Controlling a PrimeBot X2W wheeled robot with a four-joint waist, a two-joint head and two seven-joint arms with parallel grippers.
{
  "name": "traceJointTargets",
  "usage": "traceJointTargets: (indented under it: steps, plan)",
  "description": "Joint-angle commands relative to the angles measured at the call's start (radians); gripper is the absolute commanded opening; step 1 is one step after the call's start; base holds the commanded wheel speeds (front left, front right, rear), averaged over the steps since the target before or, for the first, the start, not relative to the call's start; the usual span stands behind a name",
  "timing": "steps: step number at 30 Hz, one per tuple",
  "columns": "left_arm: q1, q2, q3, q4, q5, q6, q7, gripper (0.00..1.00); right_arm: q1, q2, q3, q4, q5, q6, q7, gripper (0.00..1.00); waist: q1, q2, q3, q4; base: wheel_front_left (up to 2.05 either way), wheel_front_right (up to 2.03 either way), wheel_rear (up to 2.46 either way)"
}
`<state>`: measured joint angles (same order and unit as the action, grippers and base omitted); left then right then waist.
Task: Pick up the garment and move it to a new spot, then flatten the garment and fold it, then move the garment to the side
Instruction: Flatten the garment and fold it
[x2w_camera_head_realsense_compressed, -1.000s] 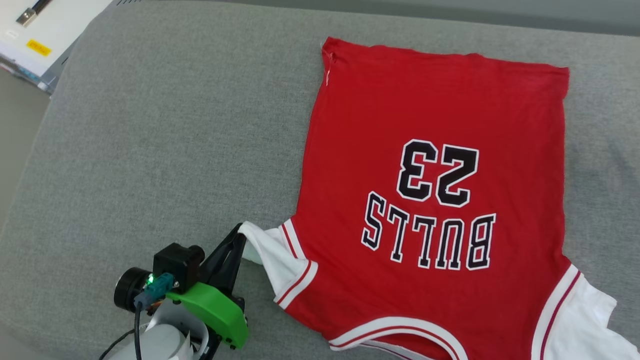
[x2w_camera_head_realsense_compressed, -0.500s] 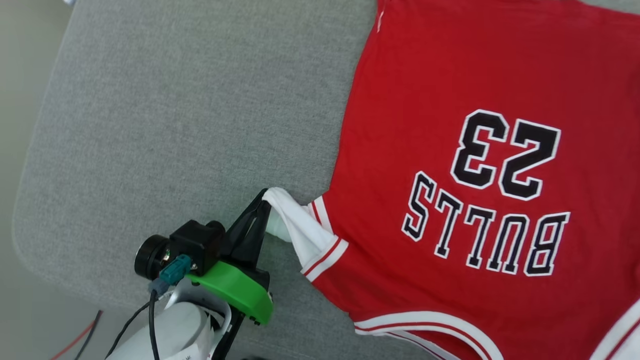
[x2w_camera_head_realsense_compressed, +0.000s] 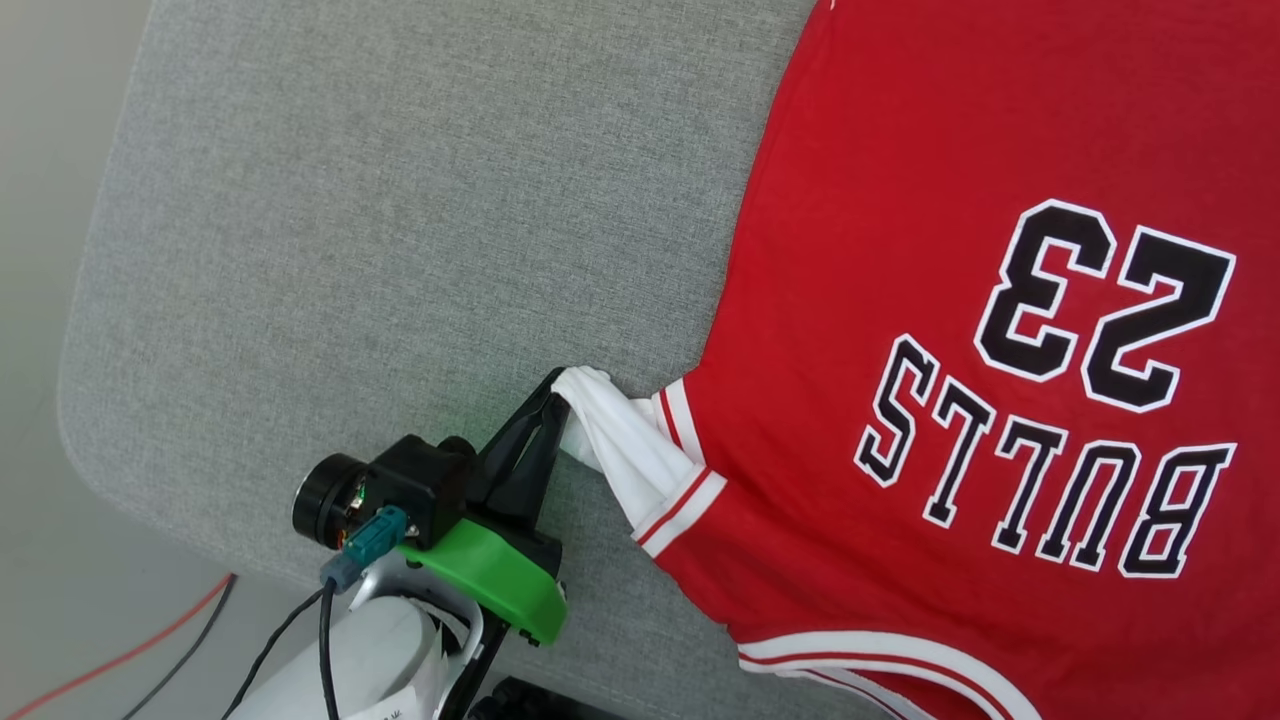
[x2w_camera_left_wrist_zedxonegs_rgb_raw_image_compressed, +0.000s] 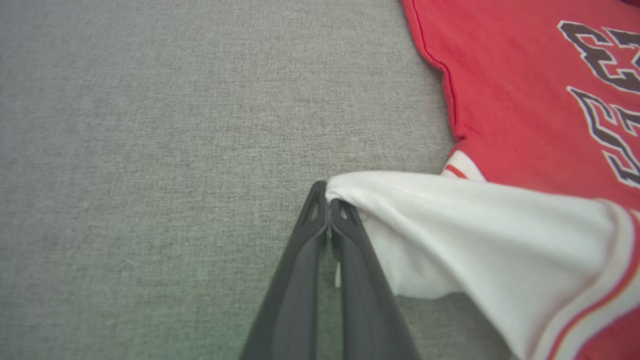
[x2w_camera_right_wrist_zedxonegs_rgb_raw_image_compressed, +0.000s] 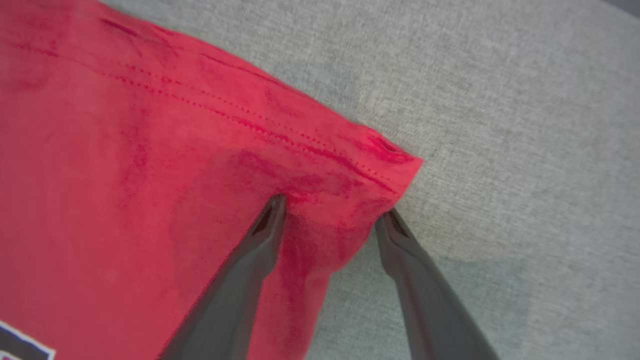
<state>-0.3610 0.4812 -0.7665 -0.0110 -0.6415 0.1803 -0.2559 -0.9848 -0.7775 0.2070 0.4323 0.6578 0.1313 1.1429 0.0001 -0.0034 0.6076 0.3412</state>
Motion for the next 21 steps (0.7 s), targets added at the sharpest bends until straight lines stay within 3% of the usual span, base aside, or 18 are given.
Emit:
traceJointTargets:
  steps: [1, 5, 6, 11, 21]
  plan:
    - [-0.018, -0.001, 0.005, 0.007, 0.013, -0.002, -0.006, 0.00, 0.071, 0.025, 0.031, 0.031, 0.010, -0.001, -0.001, 0.00, -0.0001, 0.0034, -0.011, -0.006, 0.00, 0.00, 0.00]
    - [-0.009, 0.001, 0.009, 0.020, 0.012, -0.002, -0.006, 0.00, 0.048, 0.018, 0.037, 0.023, 0.007, -0.001, -0.047, 0.00, -0.0001, 0.0034, -0.049, -0.020, 0.00, 0.00, 0.00]
    - [0.009, 0.006, 0.013, 0.026, 0.010, 0.002, -0.006, 0.00, 0.034, 0.011, 0.054, 0.013, 0.009, -0.001, -0.111, 0.00, -0.0001, 0.0034, -0.101, -0.036, 0.00, 0.00, 0.00]
    - [0.050, 0.027, 0.013, 0.032, -0.001, 0.013, 0.000, 0.00, 0.043, -0.023, 0.110, -0.004, 0.041, -0.001, -0.188, 0.00, -0.0001, 0.0034, -0.198, -0.069, 0.00, 0.00, 0.00]
    - [0.150, 0.085, 0.012, -0.019, -0.025, 0.062, 0.035, 0.00, 0.247, -0.199, 0.244, -0.158, 0.186, -0.001, -0.284, 0.00, -0.0001, 0.0034, -0.376, -0.160, 0.00, 0.00, 0.00]
